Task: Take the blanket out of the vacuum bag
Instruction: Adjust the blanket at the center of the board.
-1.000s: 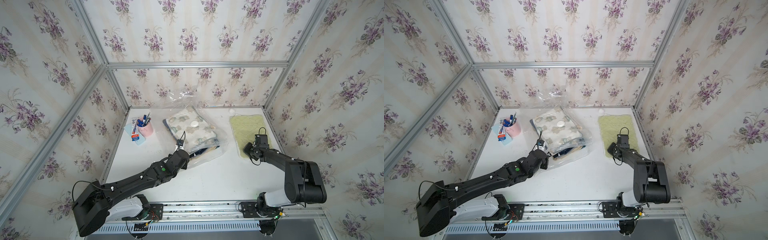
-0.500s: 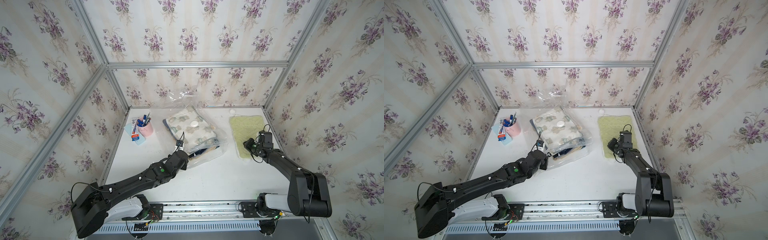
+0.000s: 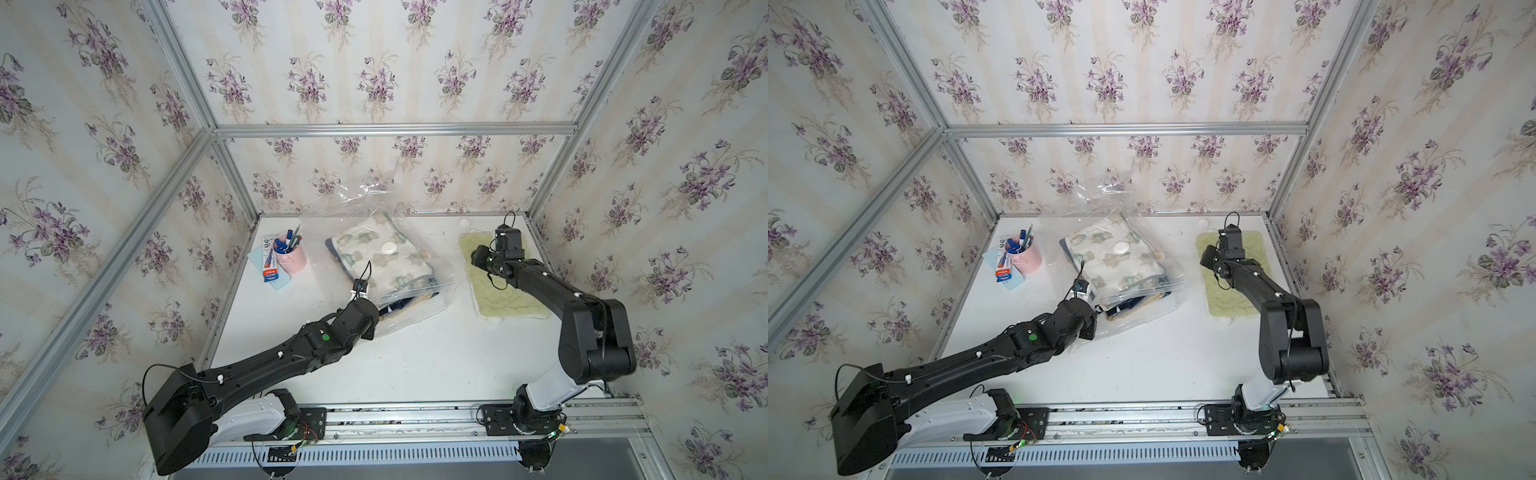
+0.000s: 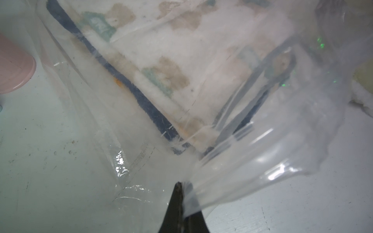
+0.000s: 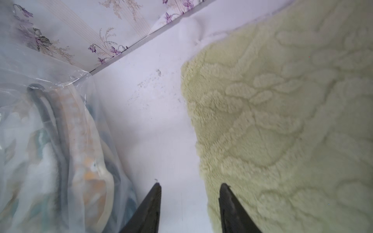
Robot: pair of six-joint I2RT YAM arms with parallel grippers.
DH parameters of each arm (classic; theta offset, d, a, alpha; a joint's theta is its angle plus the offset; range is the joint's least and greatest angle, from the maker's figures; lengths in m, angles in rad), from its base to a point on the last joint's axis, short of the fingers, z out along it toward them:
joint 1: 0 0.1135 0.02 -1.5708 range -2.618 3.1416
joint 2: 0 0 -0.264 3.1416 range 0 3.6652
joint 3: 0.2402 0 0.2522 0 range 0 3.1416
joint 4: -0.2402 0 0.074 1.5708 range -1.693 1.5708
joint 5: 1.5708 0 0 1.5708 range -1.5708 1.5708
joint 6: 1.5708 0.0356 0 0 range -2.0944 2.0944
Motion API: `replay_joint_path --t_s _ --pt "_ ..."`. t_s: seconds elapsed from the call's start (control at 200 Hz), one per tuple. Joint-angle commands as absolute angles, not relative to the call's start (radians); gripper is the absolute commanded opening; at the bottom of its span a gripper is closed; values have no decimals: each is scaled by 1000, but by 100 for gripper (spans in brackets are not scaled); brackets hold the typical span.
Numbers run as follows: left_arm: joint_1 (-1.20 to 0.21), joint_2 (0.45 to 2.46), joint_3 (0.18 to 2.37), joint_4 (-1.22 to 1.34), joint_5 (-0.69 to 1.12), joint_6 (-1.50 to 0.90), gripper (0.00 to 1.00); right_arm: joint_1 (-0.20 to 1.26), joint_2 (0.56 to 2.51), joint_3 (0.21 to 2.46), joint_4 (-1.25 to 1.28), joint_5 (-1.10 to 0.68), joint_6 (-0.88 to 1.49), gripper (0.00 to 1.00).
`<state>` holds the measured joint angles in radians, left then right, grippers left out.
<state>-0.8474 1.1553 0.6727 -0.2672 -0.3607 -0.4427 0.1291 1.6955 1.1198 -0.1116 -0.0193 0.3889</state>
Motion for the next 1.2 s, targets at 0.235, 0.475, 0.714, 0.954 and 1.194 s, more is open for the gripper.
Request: replay_joint_path --t_s 0.235,0.475,0.714,0.954,1.194 --pt "-846 1167 735 -338 -353 -472 3 165 2176 1662 -398 130 196 44" --pt "-847 1182 761 -367 -350 -477 3 175 2275 1710 -404 185 180 22" --pt "-847 1199 764 -362 -347 -491 3 174 2201 1667 -327 178 210 0" --pt "-846 1204 769 -364 -341 -494 2 173 2056 1553 -210 175 252 0" --pt "-847 1180 769 -376 -347 -491 2 129 1913 1465 -142 200 313 0"
